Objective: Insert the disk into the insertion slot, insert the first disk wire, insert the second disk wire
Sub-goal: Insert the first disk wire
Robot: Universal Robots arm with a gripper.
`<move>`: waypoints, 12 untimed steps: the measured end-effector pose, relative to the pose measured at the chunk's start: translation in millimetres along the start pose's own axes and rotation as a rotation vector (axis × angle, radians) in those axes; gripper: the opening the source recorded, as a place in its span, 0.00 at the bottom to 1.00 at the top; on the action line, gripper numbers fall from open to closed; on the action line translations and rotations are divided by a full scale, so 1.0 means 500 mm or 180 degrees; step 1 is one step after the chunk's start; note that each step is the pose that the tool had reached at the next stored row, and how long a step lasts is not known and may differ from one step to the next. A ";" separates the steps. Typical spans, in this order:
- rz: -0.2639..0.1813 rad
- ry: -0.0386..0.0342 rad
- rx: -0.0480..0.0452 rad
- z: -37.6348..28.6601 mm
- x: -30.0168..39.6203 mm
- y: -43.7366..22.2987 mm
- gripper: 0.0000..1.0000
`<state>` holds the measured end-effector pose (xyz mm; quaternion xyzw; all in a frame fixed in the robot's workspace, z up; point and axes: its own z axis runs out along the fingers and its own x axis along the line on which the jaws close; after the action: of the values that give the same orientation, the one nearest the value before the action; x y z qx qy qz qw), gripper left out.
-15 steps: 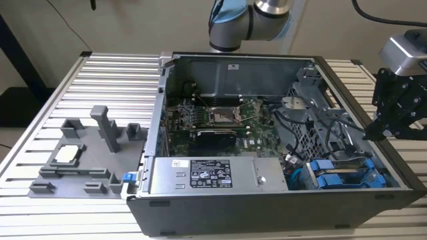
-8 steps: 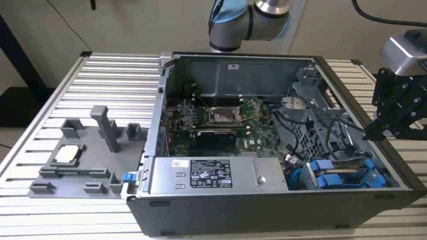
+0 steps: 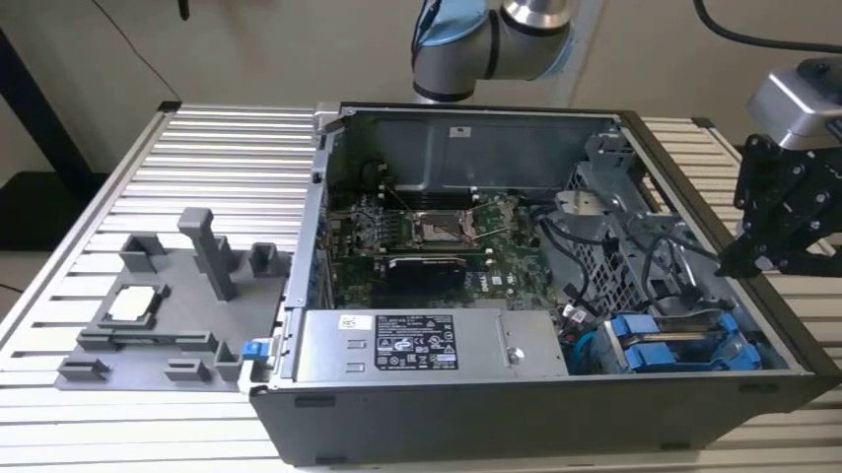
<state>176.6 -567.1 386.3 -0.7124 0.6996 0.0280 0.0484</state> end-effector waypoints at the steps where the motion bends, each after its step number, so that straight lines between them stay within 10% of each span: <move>1: 0.0000 0.0004 -0.0001 0.001 0.000 0.000 0.19; 12: -0.0002 0.0122 -0.0021 0.012 0.001 0.001 0.19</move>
<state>176.3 -567.1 380.1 -0.7131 0.7001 0.0167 0.0326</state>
